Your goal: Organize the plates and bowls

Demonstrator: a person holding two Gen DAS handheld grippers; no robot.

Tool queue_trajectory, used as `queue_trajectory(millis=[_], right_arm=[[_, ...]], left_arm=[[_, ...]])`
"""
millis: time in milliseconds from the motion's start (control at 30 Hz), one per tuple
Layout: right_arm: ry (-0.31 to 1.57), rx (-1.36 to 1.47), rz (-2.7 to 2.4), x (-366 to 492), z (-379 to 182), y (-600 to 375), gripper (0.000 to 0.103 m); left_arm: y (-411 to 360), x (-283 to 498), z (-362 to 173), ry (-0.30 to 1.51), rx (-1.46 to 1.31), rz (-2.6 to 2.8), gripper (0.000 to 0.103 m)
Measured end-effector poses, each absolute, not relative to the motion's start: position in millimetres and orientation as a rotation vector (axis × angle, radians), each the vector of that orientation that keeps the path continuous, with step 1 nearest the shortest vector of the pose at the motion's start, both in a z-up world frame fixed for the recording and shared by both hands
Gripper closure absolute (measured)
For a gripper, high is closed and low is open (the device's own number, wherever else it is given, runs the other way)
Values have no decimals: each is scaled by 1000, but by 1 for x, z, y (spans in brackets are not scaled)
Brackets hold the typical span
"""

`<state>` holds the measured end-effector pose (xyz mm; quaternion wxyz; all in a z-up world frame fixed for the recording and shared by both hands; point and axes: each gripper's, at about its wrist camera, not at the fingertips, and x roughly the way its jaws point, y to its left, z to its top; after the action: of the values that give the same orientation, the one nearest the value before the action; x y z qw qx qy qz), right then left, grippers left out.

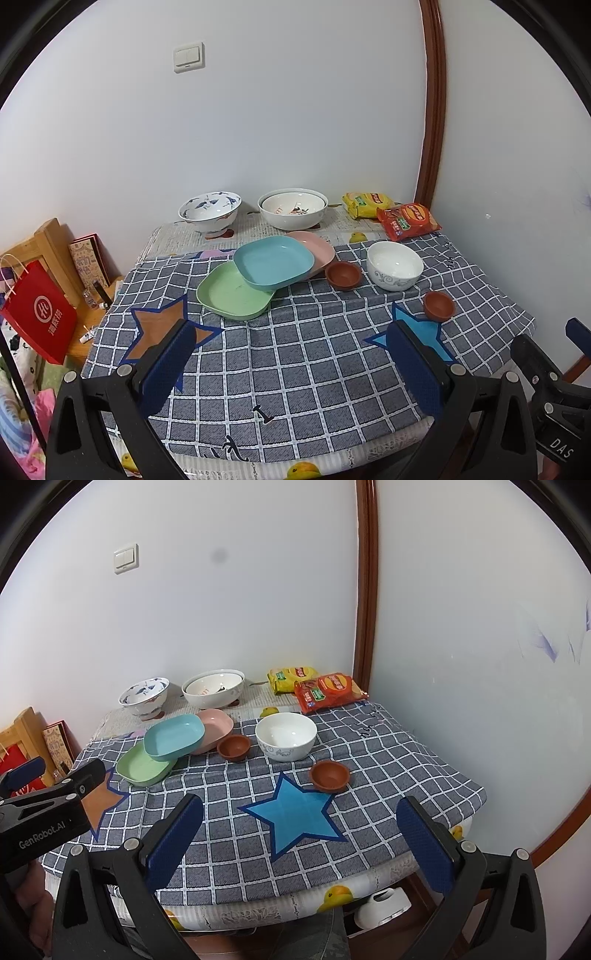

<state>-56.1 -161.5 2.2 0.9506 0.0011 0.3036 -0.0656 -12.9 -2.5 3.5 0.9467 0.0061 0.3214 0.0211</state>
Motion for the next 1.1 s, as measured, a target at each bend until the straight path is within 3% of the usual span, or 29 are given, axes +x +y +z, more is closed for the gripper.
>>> queue_trajectory(millis=[1100], right_arm=[[635, -14, -111, 51, -5, -142, 0]], left_arm=[[26, 102, -11, 761, 0, 10, 0]])
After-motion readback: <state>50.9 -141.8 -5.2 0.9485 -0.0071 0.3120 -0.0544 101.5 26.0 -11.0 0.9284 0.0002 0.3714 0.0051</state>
